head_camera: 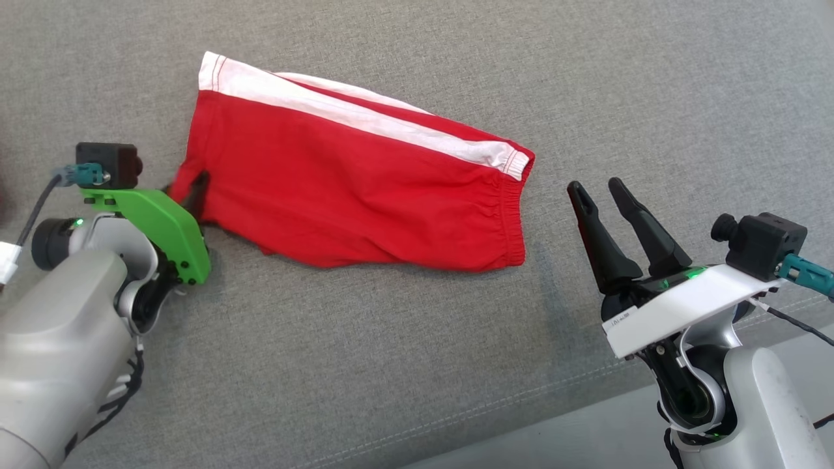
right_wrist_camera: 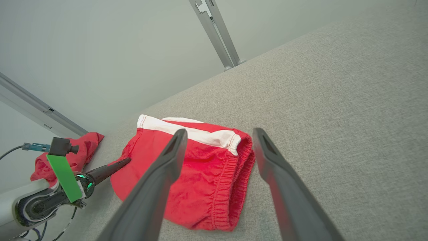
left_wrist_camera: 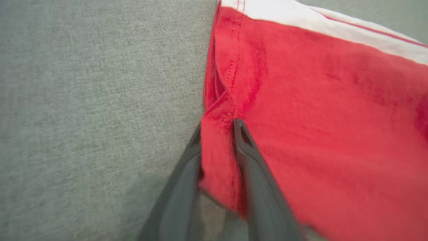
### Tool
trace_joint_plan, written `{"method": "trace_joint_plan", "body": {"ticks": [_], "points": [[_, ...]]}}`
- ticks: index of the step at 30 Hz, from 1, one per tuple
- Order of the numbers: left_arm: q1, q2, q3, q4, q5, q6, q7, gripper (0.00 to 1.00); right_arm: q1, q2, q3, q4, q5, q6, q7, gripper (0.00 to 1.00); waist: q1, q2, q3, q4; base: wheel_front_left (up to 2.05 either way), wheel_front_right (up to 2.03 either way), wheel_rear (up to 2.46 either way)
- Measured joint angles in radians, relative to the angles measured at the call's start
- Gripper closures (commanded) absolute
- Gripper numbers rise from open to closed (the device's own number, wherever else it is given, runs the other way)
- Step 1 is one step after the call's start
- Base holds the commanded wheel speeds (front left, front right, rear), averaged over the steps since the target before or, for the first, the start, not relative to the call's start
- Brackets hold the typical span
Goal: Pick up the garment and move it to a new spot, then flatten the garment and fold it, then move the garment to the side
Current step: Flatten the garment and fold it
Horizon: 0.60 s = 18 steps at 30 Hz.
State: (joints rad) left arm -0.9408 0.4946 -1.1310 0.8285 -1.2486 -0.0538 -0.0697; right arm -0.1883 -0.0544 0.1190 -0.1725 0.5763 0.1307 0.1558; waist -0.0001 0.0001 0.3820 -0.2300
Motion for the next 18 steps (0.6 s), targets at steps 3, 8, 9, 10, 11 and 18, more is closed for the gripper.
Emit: {"method": "trace_joint_plan", "body": {"ticks": [3, 8, 9, 10, 11, 18], "points": [[-0.003, -0.016, -0.008, 0.011, 0.006, -0.008, 0.002, 1.0, 0.001, 0.001, -0.001, 0.001, -0.006, 0.0, 0.0, 0.0, 0.0, 0.0, -0.007, 0.002, 0.0, 0.0, 0.0], [0.008, -0.034, -0.007, 0.008, 0.01, -0.013, -0.039, 1.0, 0.01, 0.001, -0.008, 0.007, -0.008, 0.0, 0.0, 0.0, 0.0, 0.0, -0.024, 0.016, 0.0, 0.0, 0.0], [0.014, -0.038, -0.003, 0.001, 0.009, -0.01, -0.052, 1.0, 0.014, 0.002, -0.011, 0.009, -0.008, 0.0, 0.0, 0.0, 0.0, 0.0, -0.028, 0.021, 0.0, 0.0, 0.0], [0.023, -0.04, 0.002, -0.01, 0.007, -0.003, -0.068, 1.0, 0.019, 0.002, -0.014, 0.012, -0.008, 0.0, 0.0, 0.0, 0.0, 0.0, -0.032, 0.026, 0.0, 0.0, 0.0], [0.033, -0.041, 0.009, -0.02, 0.001, 0.003, -0.083, 1.0, 0.021, 0.002, -0.017, 0.017, -0.008, 0.0, 0.0, 0.0, 0.0, 0.0, -0.037, 0.031, 0.0, 0.0, 0.0], [0.166, -0.009, 0.069, -0.206, -0.027, 0.109, -0.171, 1.0, 0.04, 0.0, -0.052, 0.043, -0.017, 0.0, 0.012, 0.0, 0.0, 0.0, -0.074, 0.09, 0.0, 0.0, 0.0]]}}
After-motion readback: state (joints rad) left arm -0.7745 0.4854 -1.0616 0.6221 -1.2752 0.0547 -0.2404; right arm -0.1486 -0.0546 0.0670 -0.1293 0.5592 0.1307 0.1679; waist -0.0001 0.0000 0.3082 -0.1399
